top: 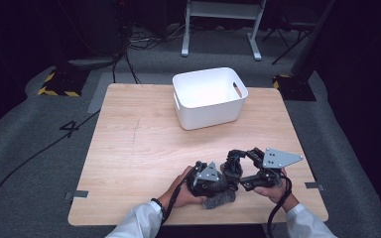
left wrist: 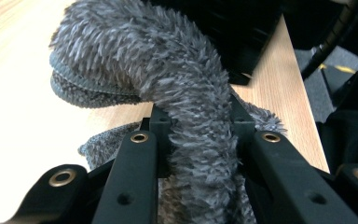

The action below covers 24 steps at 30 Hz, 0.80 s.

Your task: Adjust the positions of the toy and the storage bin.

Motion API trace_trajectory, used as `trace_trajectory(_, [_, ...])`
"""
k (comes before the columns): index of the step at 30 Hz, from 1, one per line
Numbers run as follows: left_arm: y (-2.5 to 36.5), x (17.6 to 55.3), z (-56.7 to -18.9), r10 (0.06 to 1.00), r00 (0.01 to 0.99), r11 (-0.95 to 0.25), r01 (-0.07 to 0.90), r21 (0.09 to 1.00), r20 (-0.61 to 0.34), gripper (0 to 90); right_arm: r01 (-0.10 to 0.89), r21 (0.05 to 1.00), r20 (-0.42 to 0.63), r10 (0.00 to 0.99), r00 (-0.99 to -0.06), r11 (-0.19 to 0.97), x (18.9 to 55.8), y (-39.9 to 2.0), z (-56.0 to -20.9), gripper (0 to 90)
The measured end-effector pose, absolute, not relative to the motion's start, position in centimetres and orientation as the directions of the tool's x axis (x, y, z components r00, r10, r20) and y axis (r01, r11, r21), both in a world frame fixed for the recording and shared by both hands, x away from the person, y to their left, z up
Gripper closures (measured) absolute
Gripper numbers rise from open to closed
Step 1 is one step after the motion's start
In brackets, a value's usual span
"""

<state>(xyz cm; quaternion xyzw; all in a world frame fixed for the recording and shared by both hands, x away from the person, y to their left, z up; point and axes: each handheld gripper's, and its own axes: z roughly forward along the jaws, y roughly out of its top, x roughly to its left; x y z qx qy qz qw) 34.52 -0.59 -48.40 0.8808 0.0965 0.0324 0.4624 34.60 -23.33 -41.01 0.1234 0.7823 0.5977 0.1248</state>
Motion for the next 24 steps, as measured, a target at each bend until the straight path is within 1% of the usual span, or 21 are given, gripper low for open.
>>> trace_trajectory(5, [-0.5,33.9,-47.3,0.202,0.979,-0.547,0.11,0.83,0.003,71.8,0.067,0.966,-0.04,0.399,-0.916,0.251,35.3,-24.4,-41.2,25.6])
trace_trajectory(8, [-0.1,33.5,-46.1,0.199,0.98,-0.518,0.087,0.851,0.021,72.0,0.074,0.963,-0.045,0.425,-0.904,0.259,35.6,-24.8,-41.3,25.6])
trace_trajectory(11, [0.9,33.3,-44.8,0.215,0.976,-0.481,0.071,0.874,0.039,72.0,0.089,0.96,-0.037,0.435,-0.9,0.267,35.9,-25.0,-41.6,25.6])
trace_trajectory(16, [2.6,33.4,-43.1,0.246,0.968,-0.415,0.062,0.908,0.047,72.1,0.102,0.956,-0.025,0.425,-0.905,0.274,36.1,-24.8,-42.1,25.6])
trace_trajectory(24, [4.4,34.1,-42.2,0.302,0.953,-0.346,0.077,0.935,0.034,72.2,0.099,0.95,-0.029,0.4,-0.916,0.295,35.8,-24.0,-42.3,25.5])
